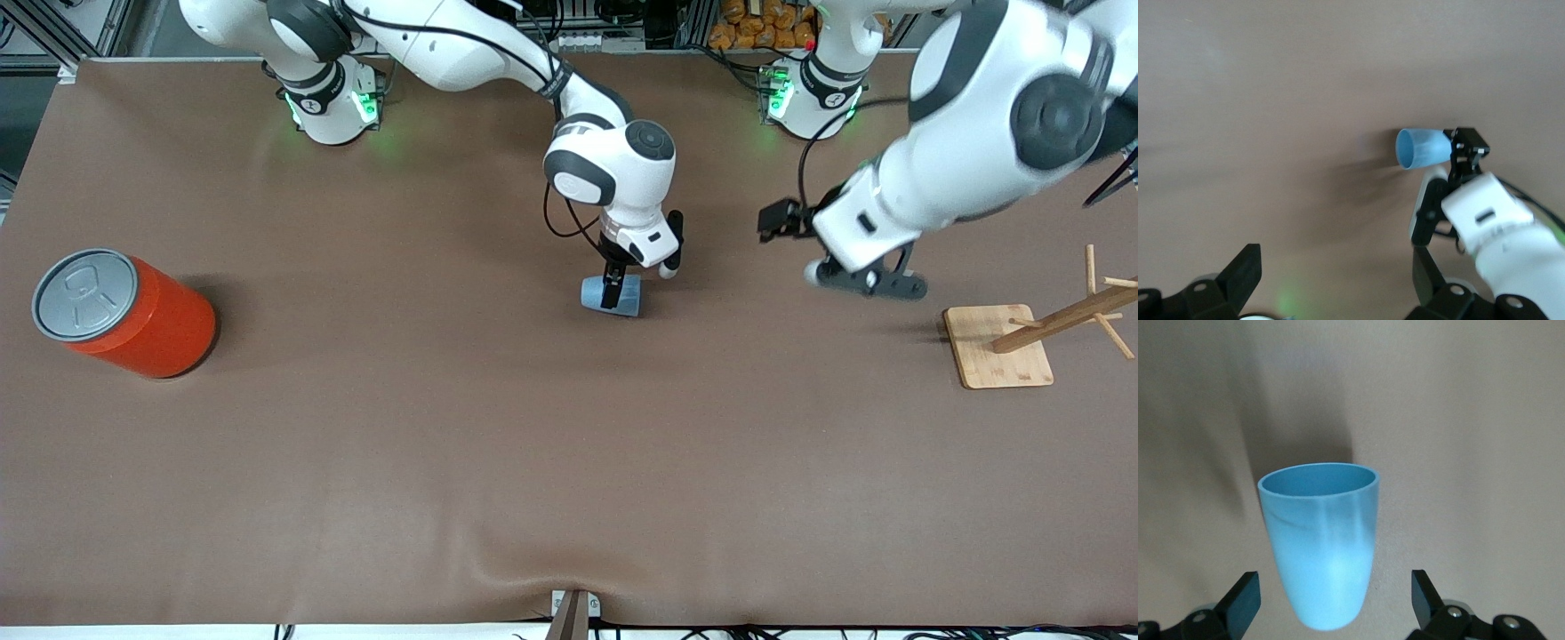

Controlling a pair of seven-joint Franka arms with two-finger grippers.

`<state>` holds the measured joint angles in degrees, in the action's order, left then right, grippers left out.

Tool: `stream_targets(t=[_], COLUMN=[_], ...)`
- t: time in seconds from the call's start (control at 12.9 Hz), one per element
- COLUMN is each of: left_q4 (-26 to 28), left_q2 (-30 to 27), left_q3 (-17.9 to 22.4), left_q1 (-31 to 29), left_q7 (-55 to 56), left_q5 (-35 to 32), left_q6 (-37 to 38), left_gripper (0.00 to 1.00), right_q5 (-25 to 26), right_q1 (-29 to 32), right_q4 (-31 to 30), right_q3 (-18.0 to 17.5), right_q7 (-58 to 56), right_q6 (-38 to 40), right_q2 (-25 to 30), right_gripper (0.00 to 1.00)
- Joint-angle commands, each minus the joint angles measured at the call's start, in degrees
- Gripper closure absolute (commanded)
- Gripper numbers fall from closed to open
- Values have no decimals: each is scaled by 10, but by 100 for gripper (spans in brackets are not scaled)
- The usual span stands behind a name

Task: Flip cup
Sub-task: 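Release the cup from the right gripper while the left gripper grasps it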

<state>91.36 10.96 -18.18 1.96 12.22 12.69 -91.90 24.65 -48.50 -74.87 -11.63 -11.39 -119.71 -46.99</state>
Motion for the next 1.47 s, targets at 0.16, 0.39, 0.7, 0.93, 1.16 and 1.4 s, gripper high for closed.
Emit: stream_targets(t=[0.16,0.39,0.7,0.93,1.16,1.4], left_q4=[-11,-1,75,137,184,216], left_q2=[47,71,77,90,107,122], left_q3=[-1,-1,-3,-12,-12,-12], left_q1=[-7,-23,-41,-37,-28,-23], left_q7=[-7,-41,-62,-105,-204,-305], left_q5=[52,82,182,294,415,465], left_q6=[-32,-57,-145,-225,-257,-270], left_gripper=[0,0,0,0,0,0], right_q5=[-37,-78,-153,-167,-181,-190], right_q1=[34,95,238,303,396,468], right_q4=[-4,-2,3,2,3,3], right_q3=[-2,5,3,6,-10,-27], right_q7=[3,5,4,6,5,6], right_q6=[13,23,43,53,89,144], right_q2=[57,106,156,211,248,283], right_gripper=[0,0,0,0,0,0])
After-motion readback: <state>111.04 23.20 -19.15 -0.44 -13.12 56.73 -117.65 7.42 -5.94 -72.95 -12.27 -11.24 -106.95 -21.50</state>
